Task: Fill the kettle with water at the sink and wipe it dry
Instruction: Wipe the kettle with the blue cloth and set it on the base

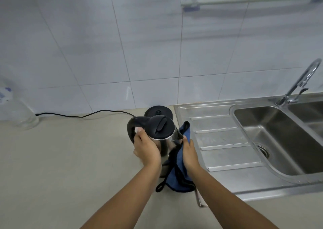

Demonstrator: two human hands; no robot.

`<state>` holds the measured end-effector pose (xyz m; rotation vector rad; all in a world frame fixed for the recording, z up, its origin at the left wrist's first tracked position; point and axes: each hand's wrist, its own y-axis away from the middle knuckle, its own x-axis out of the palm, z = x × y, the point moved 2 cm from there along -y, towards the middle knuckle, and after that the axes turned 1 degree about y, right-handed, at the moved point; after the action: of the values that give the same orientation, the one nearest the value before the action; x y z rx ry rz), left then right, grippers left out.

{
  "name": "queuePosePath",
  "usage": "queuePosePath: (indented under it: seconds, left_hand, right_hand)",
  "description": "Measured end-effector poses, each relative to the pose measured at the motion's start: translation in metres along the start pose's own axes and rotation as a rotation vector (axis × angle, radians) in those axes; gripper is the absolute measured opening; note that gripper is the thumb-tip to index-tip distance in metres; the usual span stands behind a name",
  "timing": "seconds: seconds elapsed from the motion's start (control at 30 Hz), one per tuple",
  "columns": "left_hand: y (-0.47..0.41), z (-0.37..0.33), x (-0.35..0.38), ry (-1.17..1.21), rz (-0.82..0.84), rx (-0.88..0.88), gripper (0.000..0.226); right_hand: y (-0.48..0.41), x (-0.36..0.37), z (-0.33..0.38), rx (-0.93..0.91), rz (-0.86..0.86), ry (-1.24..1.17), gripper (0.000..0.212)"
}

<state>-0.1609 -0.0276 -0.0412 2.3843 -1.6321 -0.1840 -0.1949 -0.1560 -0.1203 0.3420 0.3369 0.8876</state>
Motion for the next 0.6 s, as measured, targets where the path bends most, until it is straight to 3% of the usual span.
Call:
queuePosePath:
  seconds: [0.07, 0.3, 0.4, 0.47, 0.6]
  left_hand:
    - [0.006, 0.000, 0.001, 0.007, -0.023, 0.002, 0.054]
    - [0.002, 0.006, 0.002, -0.015, -0.014, 0.019, 0.052]
    - [-0.003, 0.009, -0.002, -0.021, 0.041, 0.007, 0.045]
    - [-0.009, 0.013, -0.006, -0.028, 0.096, 0.013, 0.038]
    - [-0.021, 0.017, -0.021, -0.124, 0.137, 0.127, 0.055]
  right_hand:
    - [0.009, -0.001, -0.006, -0.005, -0.029, 0.000, 0.093]
    - [0.078, 0.002, -0.026, -0.266, -0.163, 0.002, 0.012]
    - [0.089, 0.000, -0.031, -0.292, -0.172, -0.041, 0.023]
    - [0.092, -0.011, -0.020, -0.275, -0.205, -0.097, 0.017]
    - [0.100, -0.052, 0.022, -0.314, -0.262, -0.120, 0.008]
